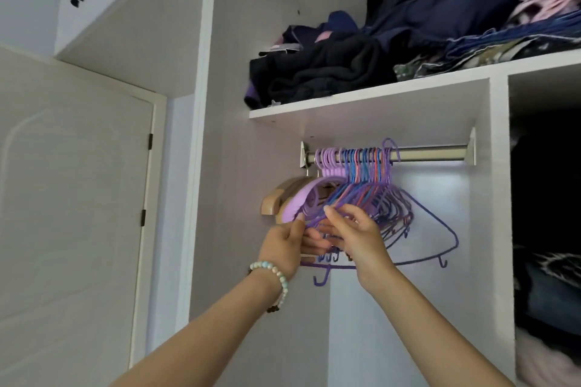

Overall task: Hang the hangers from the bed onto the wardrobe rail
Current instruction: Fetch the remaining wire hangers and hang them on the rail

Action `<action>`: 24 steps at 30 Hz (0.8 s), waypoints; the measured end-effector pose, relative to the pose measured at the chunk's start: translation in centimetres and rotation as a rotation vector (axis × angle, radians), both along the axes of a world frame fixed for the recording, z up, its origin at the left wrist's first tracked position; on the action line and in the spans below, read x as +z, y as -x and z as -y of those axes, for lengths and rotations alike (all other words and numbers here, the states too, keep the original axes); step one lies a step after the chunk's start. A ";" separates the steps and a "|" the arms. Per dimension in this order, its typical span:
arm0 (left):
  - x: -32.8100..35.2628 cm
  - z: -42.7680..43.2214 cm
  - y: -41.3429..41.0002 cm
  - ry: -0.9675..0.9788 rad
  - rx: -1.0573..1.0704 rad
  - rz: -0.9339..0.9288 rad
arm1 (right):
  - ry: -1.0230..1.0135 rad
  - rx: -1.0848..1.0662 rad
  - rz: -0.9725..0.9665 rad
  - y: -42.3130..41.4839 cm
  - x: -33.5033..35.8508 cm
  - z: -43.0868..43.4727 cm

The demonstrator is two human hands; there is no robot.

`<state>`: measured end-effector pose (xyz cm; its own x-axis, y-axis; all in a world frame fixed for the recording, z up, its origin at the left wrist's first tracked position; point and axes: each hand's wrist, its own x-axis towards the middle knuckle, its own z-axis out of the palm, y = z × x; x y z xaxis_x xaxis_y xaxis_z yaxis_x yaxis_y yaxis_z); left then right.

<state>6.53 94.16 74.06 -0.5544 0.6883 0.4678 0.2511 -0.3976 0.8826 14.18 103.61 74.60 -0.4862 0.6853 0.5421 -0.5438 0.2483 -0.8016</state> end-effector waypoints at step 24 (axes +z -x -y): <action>1.7 -12.5 -0.5 0.247 -0.122 -0.008 | 0.124 -0.315 0.145 1.1 2.9 -13.9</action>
<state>7.00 106.64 75.72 -0.4575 0.8435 0.2815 0.2223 -0.1980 0.9547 13.10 117.55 77.46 -0.3070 0.8697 0.3866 -0.3344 0.2817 -0.8993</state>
